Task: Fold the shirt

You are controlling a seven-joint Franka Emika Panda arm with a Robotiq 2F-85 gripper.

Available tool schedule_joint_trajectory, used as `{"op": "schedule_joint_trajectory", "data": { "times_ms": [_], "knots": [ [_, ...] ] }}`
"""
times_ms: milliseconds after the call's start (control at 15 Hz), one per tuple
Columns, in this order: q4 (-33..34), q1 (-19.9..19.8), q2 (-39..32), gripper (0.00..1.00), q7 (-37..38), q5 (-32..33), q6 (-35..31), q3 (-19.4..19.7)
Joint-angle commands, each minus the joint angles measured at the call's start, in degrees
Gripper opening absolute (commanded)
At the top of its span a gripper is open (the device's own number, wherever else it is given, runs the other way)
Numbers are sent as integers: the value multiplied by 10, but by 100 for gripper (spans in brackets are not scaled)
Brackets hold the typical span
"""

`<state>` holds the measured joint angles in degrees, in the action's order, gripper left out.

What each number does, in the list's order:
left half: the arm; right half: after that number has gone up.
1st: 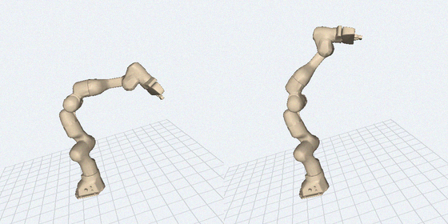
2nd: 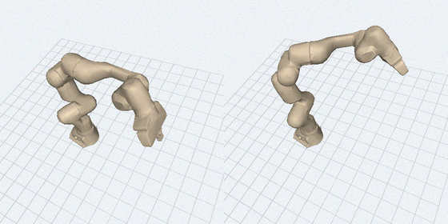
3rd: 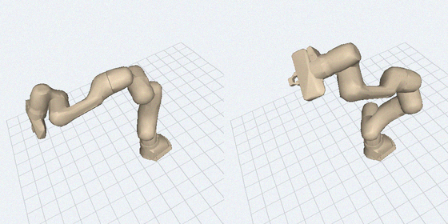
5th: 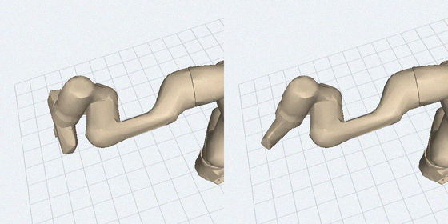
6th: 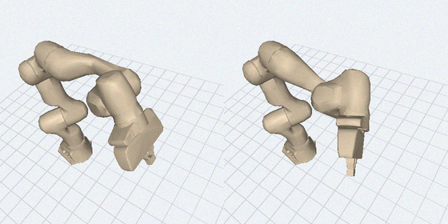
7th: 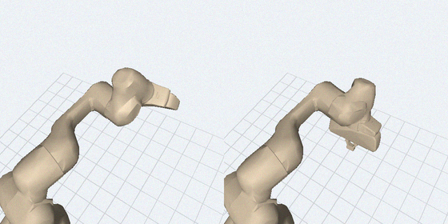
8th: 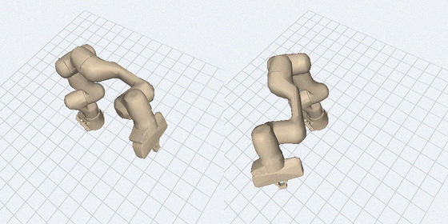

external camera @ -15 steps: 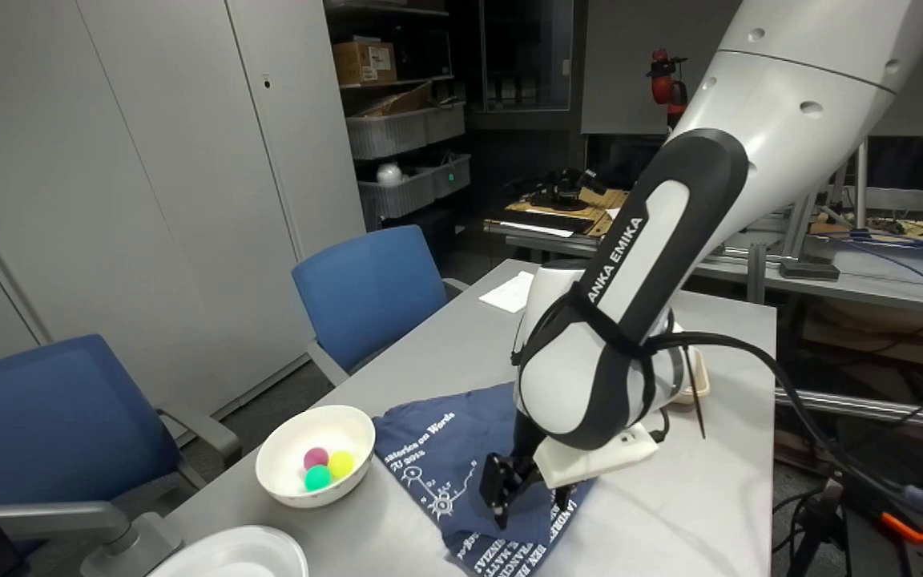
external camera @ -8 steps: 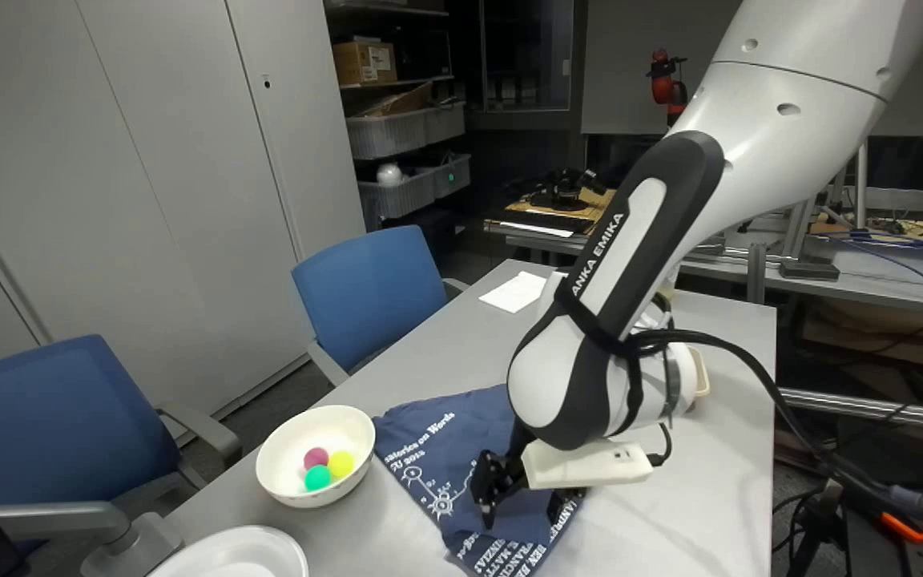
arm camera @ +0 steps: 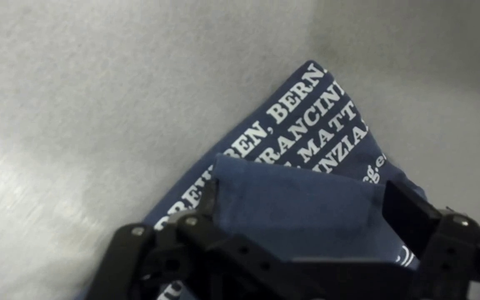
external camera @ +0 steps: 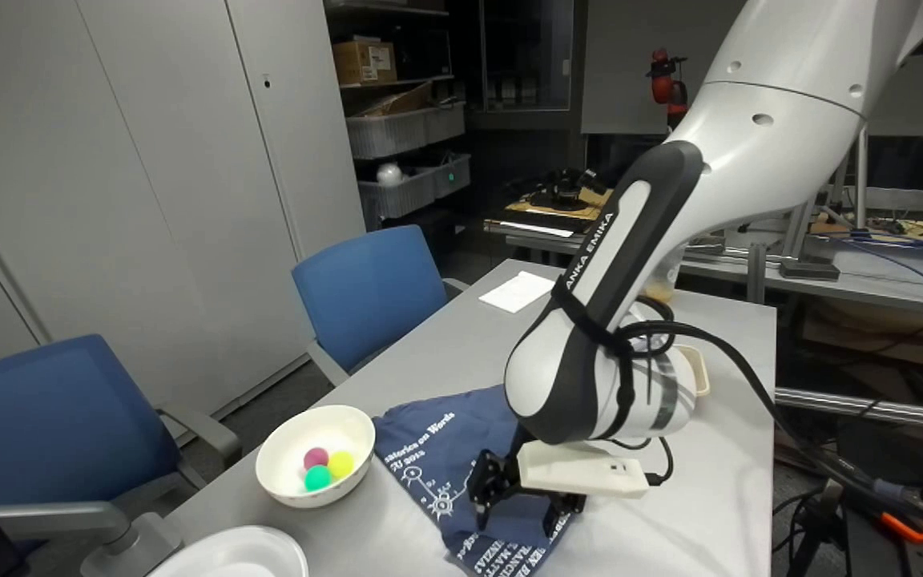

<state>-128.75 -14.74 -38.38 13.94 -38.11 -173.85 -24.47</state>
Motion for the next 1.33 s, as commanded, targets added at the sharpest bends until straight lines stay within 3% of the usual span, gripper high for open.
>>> {"op": "schedule_joint_trajectory", "data": {
  "times_ms": [0,400,600,667,800,1133,1267],
  "knots": [
    [-6,-10,-3,100,-5,-9,-17,-19],
    [-18,5,6,96,3,-3,-15,-5],
    [-18,10,6,77,4,0,-18,0],
    [-18,13,7,55,4,3,-20,4],
    [-18,20,7,48,5,8,-23,12],
    [-23,36,12,9,6,9,-29,25],
    [-27,45,18,0,7,10,-33,30]
  ]
}}
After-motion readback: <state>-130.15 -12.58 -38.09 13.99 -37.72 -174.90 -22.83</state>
